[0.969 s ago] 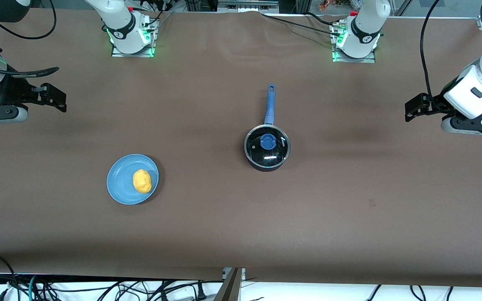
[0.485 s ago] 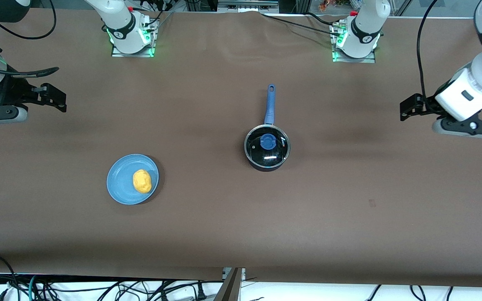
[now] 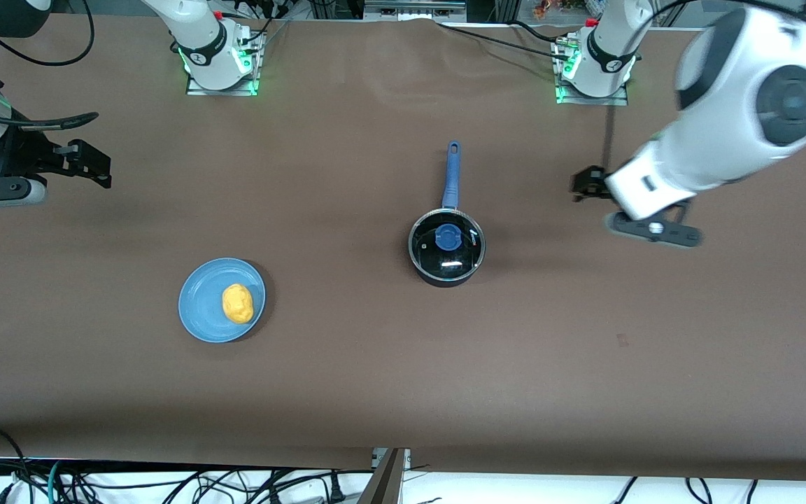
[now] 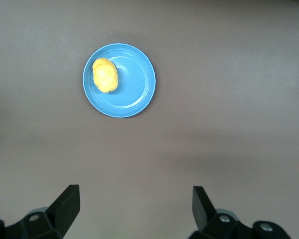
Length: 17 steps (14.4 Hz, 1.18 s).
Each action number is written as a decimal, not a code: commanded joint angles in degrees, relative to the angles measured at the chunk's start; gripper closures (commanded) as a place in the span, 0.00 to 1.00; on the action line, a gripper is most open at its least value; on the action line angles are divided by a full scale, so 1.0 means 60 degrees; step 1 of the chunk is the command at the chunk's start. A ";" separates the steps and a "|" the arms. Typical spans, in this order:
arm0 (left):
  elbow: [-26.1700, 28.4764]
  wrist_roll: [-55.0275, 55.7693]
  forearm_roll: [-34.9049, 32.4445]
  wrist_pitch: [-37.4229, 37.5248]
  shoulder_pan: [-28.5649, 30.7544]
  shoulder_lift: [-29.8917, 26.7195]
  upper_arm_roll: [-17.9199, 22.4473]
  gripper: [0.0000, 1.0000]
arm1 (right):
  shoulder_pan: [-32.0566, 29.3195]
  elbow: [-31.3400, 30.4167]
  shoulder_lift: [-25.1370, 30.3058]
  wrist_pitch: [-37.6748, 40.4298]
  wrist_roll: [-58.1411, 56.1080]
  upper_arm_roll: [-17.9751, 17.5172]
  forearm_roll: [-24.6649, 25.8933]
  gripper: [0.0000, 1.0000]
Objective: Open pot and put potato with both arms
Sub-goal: 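Move the left gripper over the pot lid while the right gripper reaches the potato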
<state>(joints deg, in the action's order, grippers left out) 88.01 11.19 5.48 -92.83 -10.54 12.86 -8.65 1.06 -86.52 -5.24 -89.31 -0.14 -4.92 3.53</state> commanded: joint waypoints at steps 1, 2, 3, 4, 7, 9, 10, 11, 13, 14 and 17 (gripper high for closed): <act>-0.0474 0.1936 0.0156 -0.0522 -0.1125 0.0637 0.0094 0.00 | -0.0030 0.0079 -0.0035 0.0002 -0.0050 0.0000 -0.0164 0.00; -0.0460 0.2494 0.0142 -0.1033 -0.1478 0.0929 0.0109 0.00 | -0.0001 0.0079 -0.0094 0.0002 -0.0021 -0.0015 -0.0149 0.00; -0.0474 0.2935 0.0098 -0.1589 -0.1844 0.1237 0.0109 0.00 | 0.0029 0.0079 -0.0167 0.0002 0.0052 -0.0044 -0.0135 0.00; -0.0460 0.3244 0.0040 -0.2044 -0.2123 0.1501 0.0109 0.00 | 0.0029 0.0065 -0.0327 -0.0027 0.0053 -0.0044 -0.0178 0.00; -0.0460 0.3715 0.0025 -0.3464 -0.2505 0.2321 0.0109 0.00 | 0.0044 0.0006 -0.0854 -0.0363 0.0038 -0.0059 -0.0412 0.00; -0.0416 0.3905 -0.0048 -0.4214 -0.2710 0.2965 0.0124 0.00 | 0.0116 0.0021 -0.1497 -0.0685 -0.0049 -0.0088 -0.0442 0.00; -0.0416 0.3921 -0.0237 -0.4361 -0.2842 0.3200 0.0124 0.00 | 0.0218 0.0021 -0.1805 -0.1064 -0.0079 -0.0074 -0.0399 0.00; -0.0416 0.3921 -0.0384 -0.4421 -0.2858 0.3377 0.0124 0.00 | 0.0234 0.0006 -0.2026 -0.1445 -0.0094 -0.0074 -0.0398 0.00; -0.0329 0.3921 -0.0429 -0.4422 -0.2844 0.3524 0.0109 0.00 | 0.0423 0.0021 -0.2625 -0.2031 -0.0079 -0.0074 -0.0413 0.00; -0.0313 0.3921 -0.0429 -0.4407 -0.2858 0.3597 0.0109 0.00 | 0.0454 0.0006 -0.2947 -0.2383 -0.0079 -0.0074 -0.0427 0.00; -0.0254 0.3935 -0.0415 -0.4392 -0.3048 0.3759 0.0109 0.00 | 0.0643 -0.0008 -0.3826 -0.3437 -0.0050 -0.0074 -0.0442 0.00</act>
<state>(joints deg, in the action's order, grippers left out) 87.39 33.53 4.40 -119.66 -27.19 34.74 -8.70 4.17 -87.24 -25.19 -106.80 -0.27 -5.31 1.79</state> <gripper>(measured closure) 0.000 0.000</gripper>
